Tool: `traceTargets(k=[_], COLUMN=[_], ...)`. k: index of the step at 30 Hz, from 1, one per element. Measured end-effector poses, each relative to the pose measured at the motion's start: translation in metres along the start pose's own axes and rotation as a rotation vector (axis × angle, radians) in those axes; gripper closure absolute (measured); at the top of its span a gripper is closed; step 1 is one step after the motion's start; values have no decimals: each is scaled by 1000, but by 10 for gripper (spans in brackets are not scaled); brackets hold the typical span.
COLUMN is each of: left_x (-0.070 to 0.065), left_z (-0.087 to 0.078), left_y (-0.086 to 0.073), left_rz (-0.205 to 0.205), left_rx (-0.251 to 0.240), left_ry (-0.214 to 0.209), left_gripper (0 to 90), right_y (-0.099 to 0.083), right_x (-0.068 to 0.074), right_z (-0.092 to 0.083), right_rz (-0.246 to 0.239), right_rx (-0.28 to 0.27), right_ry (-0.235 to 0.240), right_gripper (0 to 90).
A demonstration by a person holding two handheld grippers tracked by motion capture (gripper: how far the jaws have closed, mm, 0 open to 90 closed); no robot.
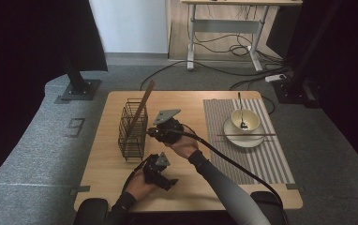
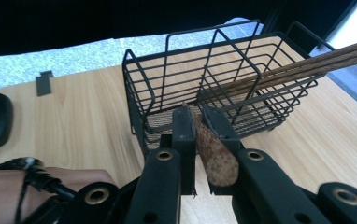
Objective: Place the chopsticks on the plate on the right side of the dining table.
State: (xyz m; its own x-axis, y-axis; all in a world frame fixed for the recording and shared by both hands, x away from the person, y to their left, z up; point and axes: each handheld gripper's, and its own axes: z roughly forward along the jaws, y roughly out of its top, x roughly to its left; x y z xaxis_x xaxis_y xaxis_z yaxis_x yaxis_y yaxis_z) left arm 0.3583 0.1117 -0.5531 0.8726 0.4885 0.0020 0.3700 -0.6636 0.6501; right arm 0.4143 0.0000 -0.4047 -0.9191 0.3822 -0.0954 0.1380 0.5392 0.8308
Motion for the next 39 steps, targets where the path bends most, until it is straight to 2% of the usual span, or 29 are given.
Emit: traceTargets(k=[8,14,22,30,39], left_x=[0,0,-1,0,0], left_z=[0,0,0,0,0], left_y=[0,0,0,0,0], left_rz=[-4,-5,-7,-7,-7], left_rx=[-2,-3,-3,-3,-4], left_ry=[1,1,1,2,2], left_gripper=[0,0,0,0,0], right_y=[2,2,2,4,4], right_x=[-7,-10,-14,-15,-18], right_z=[-11,-19,-33,-49,-73], right_rz=[67,94,113,102,112], right_rx=[-11,-11,-13,-23,-52], right_ry=[70,104,111,105,104], right_gripper=[832,832,832,832,832])
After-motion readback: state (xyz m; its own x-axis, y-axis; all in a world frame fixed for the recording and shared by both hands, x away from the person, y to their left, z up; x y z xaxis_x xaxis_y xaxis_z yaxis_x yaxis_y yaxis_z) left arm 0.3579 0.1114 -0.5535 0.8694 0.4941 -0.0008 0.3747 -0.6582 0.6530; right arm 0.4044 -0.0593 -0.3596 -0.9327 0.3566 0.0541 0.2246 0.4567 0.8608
